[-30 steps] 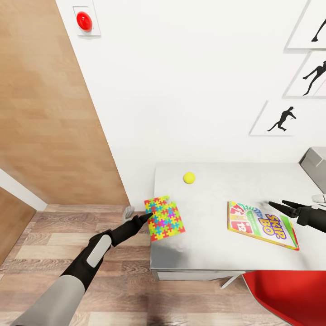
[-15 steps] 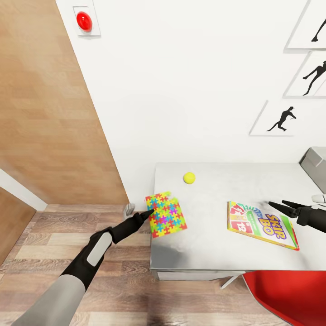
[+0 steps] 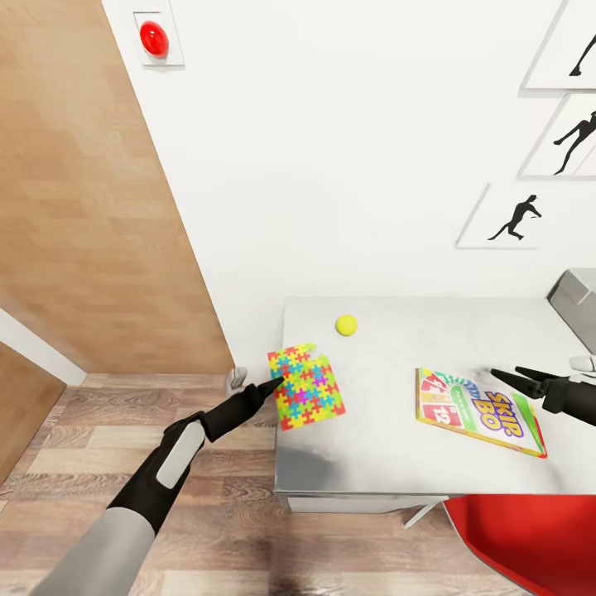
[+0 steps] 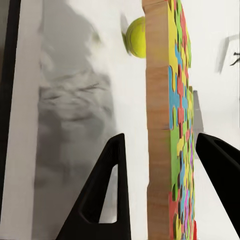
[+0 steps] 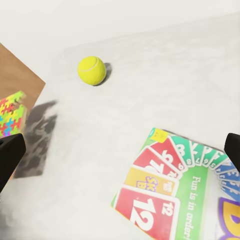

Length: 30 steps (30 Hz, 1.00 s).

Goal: Put all the toys in the child's room - the three board games (two on the bed and one on the table), the two jigsaw puzzles on the table, and the tennis ball on the table - inside the toy box on the table in the child's room.

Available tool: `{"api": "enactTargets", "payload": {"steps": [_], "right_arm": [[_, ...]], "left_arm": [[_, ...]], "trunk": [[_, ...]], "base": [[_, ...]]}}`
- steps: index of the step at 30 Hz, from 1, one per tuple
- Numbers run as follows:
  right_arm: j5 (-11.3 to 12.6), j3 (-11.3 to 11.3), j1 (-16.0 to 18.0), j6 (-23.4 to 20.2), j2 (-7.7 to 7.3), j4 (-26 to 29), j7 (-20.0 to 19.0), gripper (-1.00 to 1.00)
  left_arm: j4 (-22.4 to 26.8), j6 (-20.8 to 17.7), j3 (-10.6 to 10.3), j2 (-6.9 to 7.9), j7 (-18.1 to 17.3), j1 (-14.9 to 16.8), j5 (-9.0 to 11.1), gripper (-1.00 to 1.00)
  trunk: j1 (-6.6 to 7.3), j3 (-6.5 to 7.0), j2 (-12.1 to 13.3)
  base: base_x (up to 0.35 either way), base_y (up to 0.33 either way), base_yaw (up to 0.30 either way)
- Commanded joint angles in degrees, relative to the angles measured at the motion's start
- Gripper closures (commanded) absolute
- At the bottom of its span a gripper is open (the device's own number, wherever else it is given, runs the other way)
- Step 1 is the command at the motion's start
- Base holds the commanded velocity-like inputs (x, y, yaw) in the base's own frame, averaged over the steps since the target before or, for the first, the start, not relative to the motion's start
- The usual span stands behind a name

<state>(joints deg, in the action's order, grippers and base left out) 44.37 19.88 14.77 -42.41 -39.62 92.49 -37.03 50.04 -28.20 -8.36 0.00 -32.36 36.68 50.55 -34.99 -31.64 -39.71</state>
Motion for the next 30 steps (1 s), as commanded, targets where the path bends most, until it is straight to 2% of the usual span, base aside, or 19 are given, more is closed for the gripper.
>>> {"api": "enactTargets", "payload": {"steps": [1,16,20,24,30], "right_arm": [[0.19,0.02,0.04,-0.38,0.01,-0.01,-0.1,-1.0],[0.19,-0.05,0.0,-0.39,0.0,0.0,-0.23,-1.0],[0.19,-0.03,0.0,-0.39,0.02,-0.02,-0.23,-1.0],[0.64,0.17,1.3,-1.36,0.18,-0.12,-0.68,-1.0],[0.64,0.17,1.4,-1.36,0.18,-0.12,-0.68,-1.0]], "left_arm": [[0.81,-0.58,0.03,-0.07,0.08,-0.25,0.47,1.0],[6.2,-0.99,0.11,-0.47,0.18,-2.5,0.77,1.0],[8.94,-1.04,0.1,-0.46,0.18,-4.0,0.79,1.0],[10.18,-0.48,0.99,0.74,-0.6,-4.18,2.3,1.0],[10.18,-0.48,0.99,0.74,-0.6,-4.18,2.36,1.0]], "trunk": [[-0.01,-0.06,-0.05],[-0.01,-0.06,-0.05],[-0.01,-0.06,-0.05],[-0.01,-0.05,-0.05],[-0.01,-0.05,-0.05]], "base": [[0.0,0.0,0.0],[0.0,0.0,0.0],[0.0,0.0,0.0],[0.0,0.0,0.0],[0.0,0.0,0.0]]}}
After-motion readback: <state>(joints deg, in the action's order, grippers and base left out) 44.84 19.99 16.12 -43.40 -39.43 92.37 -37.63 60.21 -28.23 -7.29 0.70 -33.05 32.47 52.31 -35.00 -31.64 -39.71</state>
